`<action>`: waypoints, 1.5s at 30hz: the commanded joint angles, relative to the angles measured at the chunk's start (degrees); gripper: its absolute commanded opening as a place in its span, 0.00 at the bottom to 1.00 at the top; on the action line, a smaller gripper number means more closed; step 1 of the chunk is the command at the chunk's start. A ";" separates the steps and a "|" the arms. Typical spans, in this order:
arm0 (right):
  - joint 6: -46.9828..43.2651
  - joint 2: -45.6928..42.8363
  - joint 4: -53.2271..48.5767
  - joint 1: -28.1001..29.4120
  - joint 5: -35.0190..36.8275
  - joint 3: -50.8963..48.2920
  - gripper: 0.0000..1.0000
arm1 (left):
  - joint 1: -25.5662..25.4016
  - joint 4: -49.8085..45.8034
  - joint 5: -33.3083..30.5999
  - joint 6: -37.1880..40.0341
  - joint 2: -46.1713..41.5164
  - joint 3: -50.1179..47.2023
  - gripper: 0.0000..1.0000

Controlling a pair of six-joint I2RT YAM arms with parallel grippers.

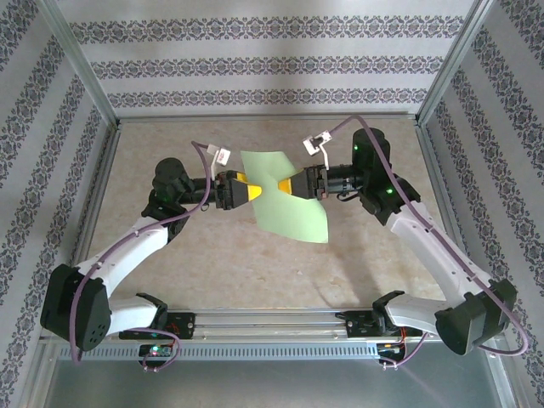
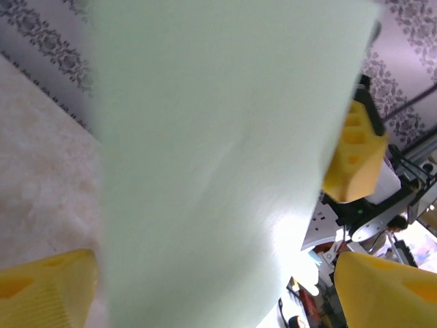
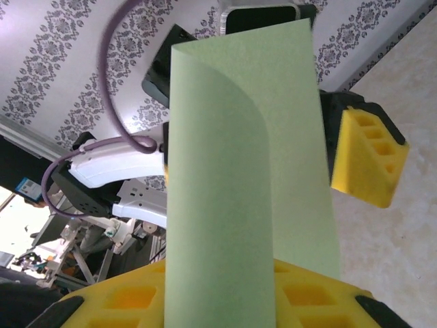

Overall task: Fold a paper plane with a square sheet of paper (fold left side to right side)
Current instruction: Place a square sheet of paper at the center of the table.

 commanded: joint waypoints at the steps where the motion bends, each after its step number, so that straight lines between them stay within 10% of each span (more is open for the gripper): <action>1: 0.13 0.48 2.24 -0.14 0.54 1.36 0.31 | -0.74 -2.28 2.02 3.52 -1.13 1.98 0.70; 9: -0.48 -0.17 2.24 -2.99 3.27 -0.87 0.31 | -0.72 -8.44 -0.63 7.17 -1.49 2.07 0.15; 23: -0.99 -1.53 1.75 -5.52 6.29 -3.90 0.31 | -0.71 -11.83 -3.53 8.10 -0.19 2.37 0.08; 33: -10.24 0.15 -9.65 -7.78 19.51 -8.90 0.73 | -0.70 -26.91 -5.70 12.17 6.92 3.64 0.00; 45: -6.92 6.64 -7.12 -8.80 37.30 -19.42 0.80 | -0.68 -44.53 -14.35 23.53 23.20 6.58 0.00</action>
